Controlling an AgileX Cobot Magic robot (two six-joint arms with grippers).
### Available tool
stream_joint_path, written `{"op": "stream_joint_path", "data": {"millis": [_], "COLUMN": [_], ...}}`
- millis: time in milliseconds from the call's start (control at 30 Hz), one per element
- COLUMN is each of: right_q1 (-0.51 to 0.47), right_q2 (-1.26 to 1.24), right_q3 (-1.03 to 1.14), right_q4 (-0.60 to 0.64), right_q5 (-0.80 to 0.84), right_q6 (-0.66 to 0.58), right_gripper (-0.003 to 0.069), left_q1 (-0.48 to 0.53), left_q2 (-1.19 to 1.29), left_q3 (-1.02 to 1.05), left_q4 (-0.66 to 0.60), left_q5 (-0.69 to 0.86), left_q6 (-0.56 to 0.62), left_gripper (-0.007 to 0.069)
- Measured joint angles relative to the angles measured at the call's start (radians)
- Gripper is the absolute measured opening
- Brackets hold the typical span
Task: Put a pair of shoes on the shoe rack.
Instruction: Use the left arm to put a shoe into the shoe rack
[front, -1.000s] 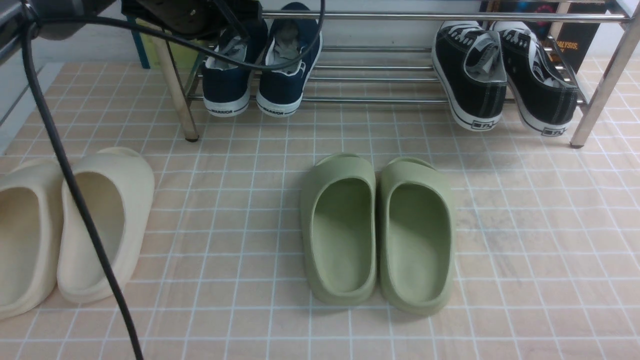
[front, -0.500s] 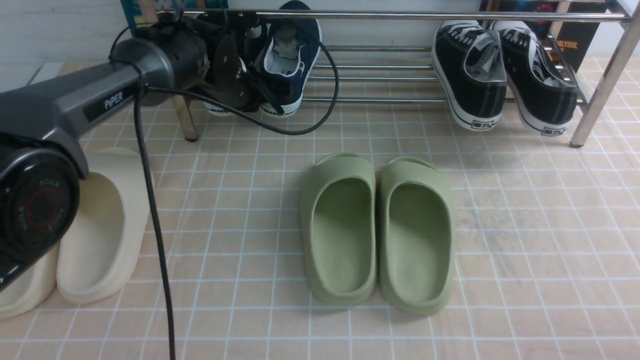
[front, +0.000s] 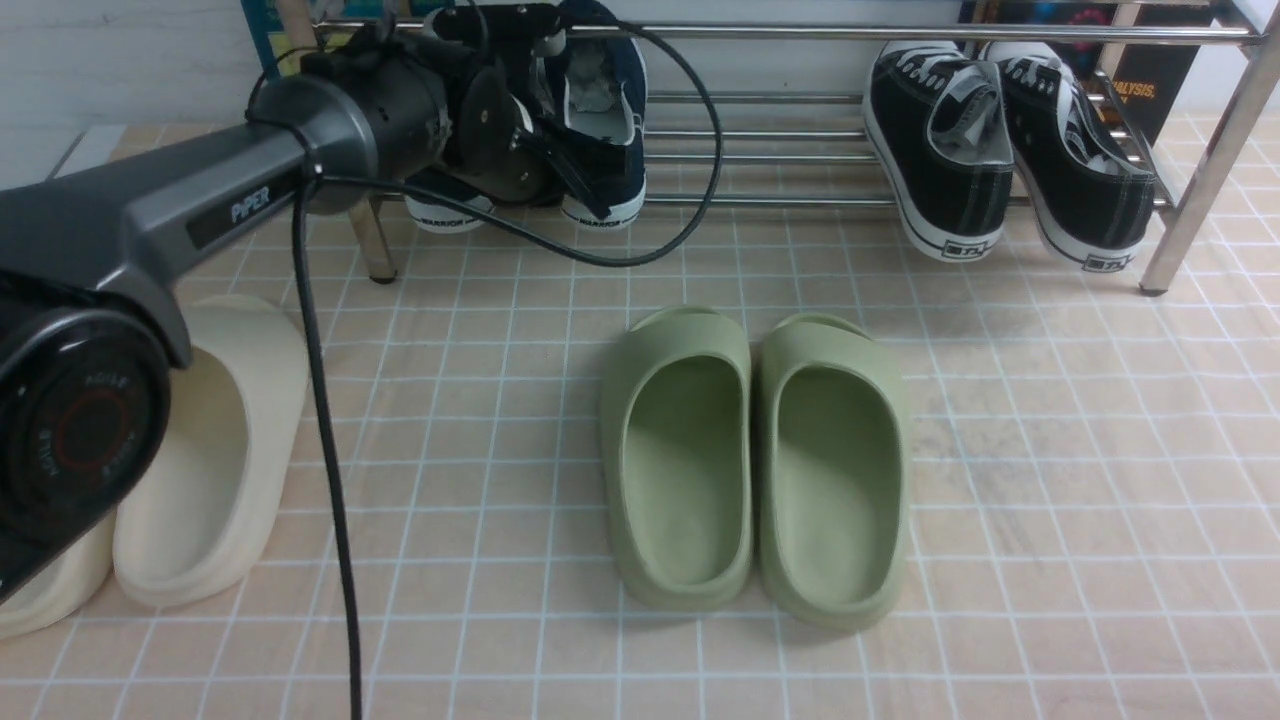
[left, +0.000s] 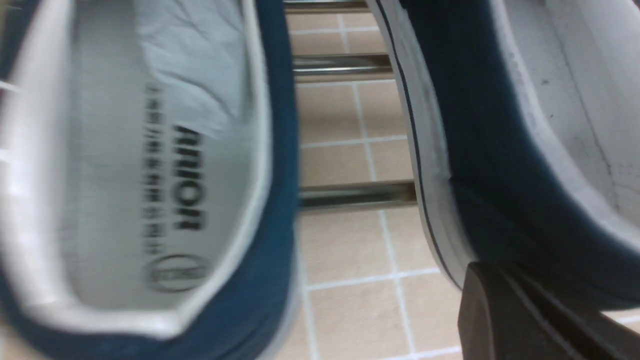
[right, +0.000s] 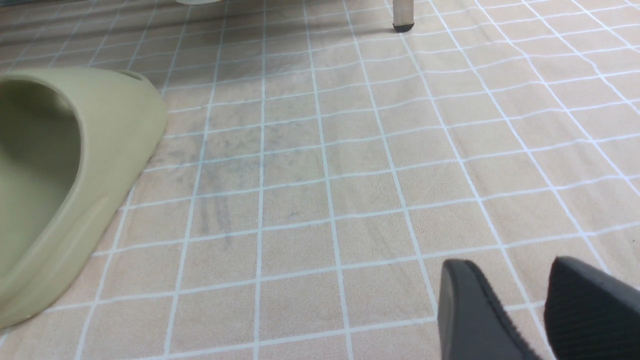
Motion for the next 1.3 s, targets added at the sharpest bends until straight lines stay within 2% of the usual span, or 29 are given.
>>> {"op": "stream_joint_path", "data": {"millis": [167, 333, 533, 667, 933, 1100, 1300], "right_q1": [0.000, 0.000, 0.000, 0.000, 0.000, 0.000, 0.000], "right_q2": [0.000, 0.000, 0.000, 0.000, 0.000, 0.000, 0.000], "right_q3": [0.000, 0.000, 0.000, 0.000, 0.000, 0.000, 0.000], "right_q4": [0.000, 0.000, 0.000, 0.000, 0.000, 0.000, 0.000], "right_q5": [0.000, 0.000, 0.000, 0.000, 0.000, 0.000, 0.000], "right_q6": [0.000, 0.000, 0.000, 0.000, 0.000, 0.000, 0.000], "right_gripper": [0.0239, 0.0239, 0.0239, 0.0239, 0.0239, 0.0239, 0.0239], "left_q1": [0.001, 0.001, -0.002, -0.022, -0.038, -0.038, -0.038], "left_q2": [-0.051, -0.081, -0.086, -0.064, -0.009, 0.021, 0.020], "left_q3": [0.000, 0.000, 0.000, 0.000, 0.000, -0.002, -0.003], "left_q4": [0.069, 0.105, 0.066, -0.014, -0.039, -0.011, 0.094], "left_q5": [0.087, 0.099, 0.065, 0.017, -0.144, -0.209, -0.156], "left_q6": [-0.016, -0.051, -0.123, -0.104, -0.089, -0.089, -0.090], "left_gripper": [0.0027, 0.0032, 0.0034, 0.0034, 0.0034, 0.0034, 0.0034]}}
